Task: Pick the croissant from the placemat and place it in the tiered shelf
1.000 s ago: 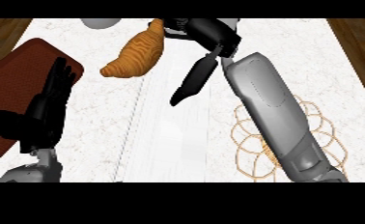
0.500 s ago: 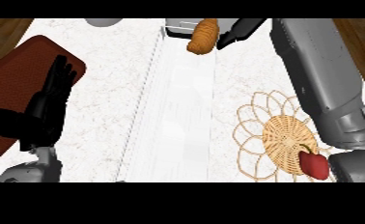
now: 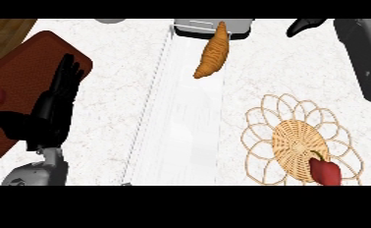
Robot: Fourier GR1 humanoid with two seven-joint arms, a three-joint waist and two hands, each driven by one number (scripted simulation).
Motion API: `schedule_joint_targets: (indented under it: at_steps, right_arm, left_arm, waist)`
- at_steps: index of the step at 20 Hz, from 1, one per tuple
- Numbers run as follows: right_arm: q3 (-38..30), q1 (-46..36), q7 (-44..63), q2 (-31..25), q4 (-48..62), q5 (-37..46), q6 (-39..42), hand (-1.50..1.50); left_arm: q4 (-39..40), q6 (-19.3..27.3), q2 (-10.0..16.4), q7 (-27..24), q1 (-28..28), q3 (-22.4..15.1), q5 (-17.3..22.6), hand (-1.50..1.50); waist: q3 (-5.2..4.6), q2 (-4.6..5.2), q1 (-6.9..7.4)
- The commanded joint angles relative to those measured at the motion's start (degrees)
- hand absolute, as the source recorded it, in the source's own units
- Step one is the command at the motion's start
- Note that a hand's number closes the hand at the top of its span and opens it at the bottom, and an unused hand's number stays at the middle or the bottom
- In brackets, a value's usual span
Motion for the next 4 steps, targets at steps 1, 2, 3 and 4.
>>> schedule_joint_targets:
  at_steps: [1, 2, 3, 4]
  right_arm:
    - [-1.0, -2.7, -4.3, -3.8, 5.8, 1.1, 3.7, -1.5]
    - [0.4, -0.9, -7.1, -2.8, 5.7, 3.0, 2.5, -1.5]
    - [-0.9, -2.6, -6.2, -4.6, 7.0, 1.6, 5.3, -1.5]
    - [-0.5, -3.3, -5.8, -4.8, 7.9, 2.3, 4.8, -1.5]
  left_arm:
    - [0.1, 0.1, 0.5, 1.6, -1.2, 0.4, -0.2, 0.0]
    - [0.8, 0.7, -1.3, -0.2, -0.2, -2.2, -2.0, 0.0]
    - [2.0, 1.8, -1.4, 1.4, -2.8, -1.1, -1.8, 0.0]
    - [0.2, -1.1, 0.4, 1.7, -1.0, -0.2, 0.5, 0.0]
  waist:
    - [-0.13, 0.27, 0.8]
    - [-0.12, 0.4, 0.82]
    - [-0.12, 0.41, 0.53]
    - [-0.12, 0.49, 1.47]
